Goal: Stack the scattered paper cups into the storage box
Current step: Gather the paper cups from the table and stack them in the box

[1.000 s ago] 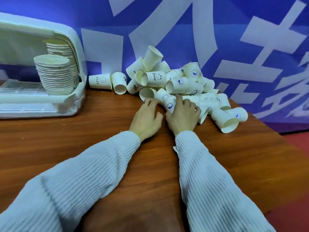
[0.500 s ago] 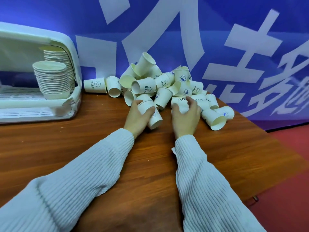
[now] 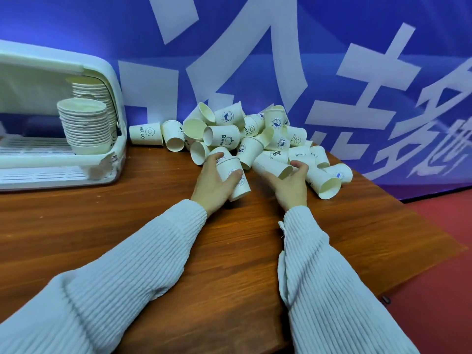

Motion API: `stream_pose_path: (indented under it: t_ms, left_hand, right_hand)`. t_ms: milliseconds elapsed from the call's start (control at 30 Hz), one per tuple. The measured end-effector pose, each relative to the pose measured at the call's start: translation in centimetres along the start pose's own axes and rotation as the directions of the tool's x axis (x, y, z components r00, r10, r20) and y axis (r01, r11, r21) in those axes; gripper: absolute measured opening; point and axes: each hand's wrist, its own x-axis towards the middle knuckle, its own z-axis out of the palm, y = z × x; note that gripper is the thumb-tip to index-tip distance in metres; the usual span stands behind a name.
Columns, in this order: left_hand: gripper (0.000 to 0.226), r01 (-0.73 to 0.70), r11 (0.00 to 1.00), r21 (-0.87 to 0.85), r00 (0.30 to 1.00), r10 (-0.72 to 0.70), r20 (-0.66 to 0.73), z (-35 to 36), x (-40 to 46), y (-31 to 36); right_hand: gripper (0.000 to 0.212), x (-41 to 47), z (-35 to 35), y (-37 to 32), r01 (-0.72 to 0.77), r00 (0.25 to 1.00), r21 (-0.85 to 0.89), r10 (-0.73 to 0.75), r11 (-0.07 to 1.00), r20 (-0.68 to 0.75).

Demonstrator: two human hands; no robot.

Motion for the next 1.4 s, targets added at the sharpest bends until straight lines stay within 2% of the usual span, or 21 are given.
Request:
stream_pose_path:
  t_ms: [200, 333, 433, 567, 733, 833, 933, 1067, 1167, 1267, 1400]
  left_hand:
    - [0.056, -0.136, 0.987, 0.084, 0.983, 0.146, -0.115, -3.4, -0.3, 1.6]
    - [0.051, -0.163, 0.979, 0.121, 0.964, 0.184, -0.193, -7.1, -0.7, 3.3]
    - [0.046, -0.212, 0.962, 0.173, 0.915, 0.257, -0.310, -11.0, -1.0, 4.7]
    - [0.048, -0.255, 0.945, 0.207, 0.789, 0.327, -0.520, -16.5, -1.3, 6.2]
    - [0.054, -0.207, 0.966, 0.156, 0.638, 0.254, -0.727, -23.6, -2.0, 6.7]
    - [0.058, -0.202, 0.968, 0.148, 0.597, 0.241, -0.765, -26.7, -2.3, 6.1]
    - [0.052, -0.159, 0.974, 0.159, 0.599, 0.224, -0.768, -28.3, -3.0, 5.3]
    - [0.047, -0.124, 0.972, 0.199, 0.610, 0.233, -0.758, -29.5, -3.3, 4.3]
    - [0.047, -0.110, 0.969, 0.223, 0.622, 0.242, -0.745, -30.1, -3.0, 4.3]
    - [0.054, -0.142, 0.954, 0.265, 0.634, 0.293, -0.716, -30.4, -2.2, 5.0]
    - [0.057, -0.210, 0.914, 0.347, 0.662, 0.394, -0.637, -30.2, 0.1, 6.6]
  right_hand:
    - [0.074, -2.3, 2.3, -2.2, 0.110, 0.991, 0.054, -0.114, 0.992, 0.070]
    - [0.069, -3.2, 3.7, -5.8, 0.217, 0.975, 0.157, -0.223, 0.963, 0.019]
    - [0.065, -3.7, 5.4, -9.8, 0.297, 0.953, 0.242, -0.303, 0.924, -0.014]
    - [0.069, -5.2, 9.3, -15.7, 0.396, 0.891, 0.298, -0.442, 0.869, 0.103]
    - [0.076, -6.9, 14.5, -23.3, 0.548, 0.740, 0.316, -0.625, 0.775, 0.248]
    - [0.077, -7.1, 17.2, -26.3, 0.738, 0.565, 0.157, -0.728, 0.656, 0.388]
    - [0.079, -6.7, 19.5, -27.8, 0.838, 0.423, 0.027, -0.680, 0.545, 0.599]
    - [0.077, -6.6, 21.4, -28.1, 0.893, 0.314, -0.061, -0.519, 0.446, 0.795]
    - [0.090, -7.3, 23.0, -26.2, 0.906, 0.318, -0.122, -0.463, 0.405, 0.827]
    - [0.091, -7.3, 23.8, -24.7, 0.863, 0.366, -0.075, -0.516, 0.499, 0.774]
    - [0.100, -7.1, 23.8, -24.3, 0.769, 0.445, -0.027, -0.505, 0.639, 0.739]
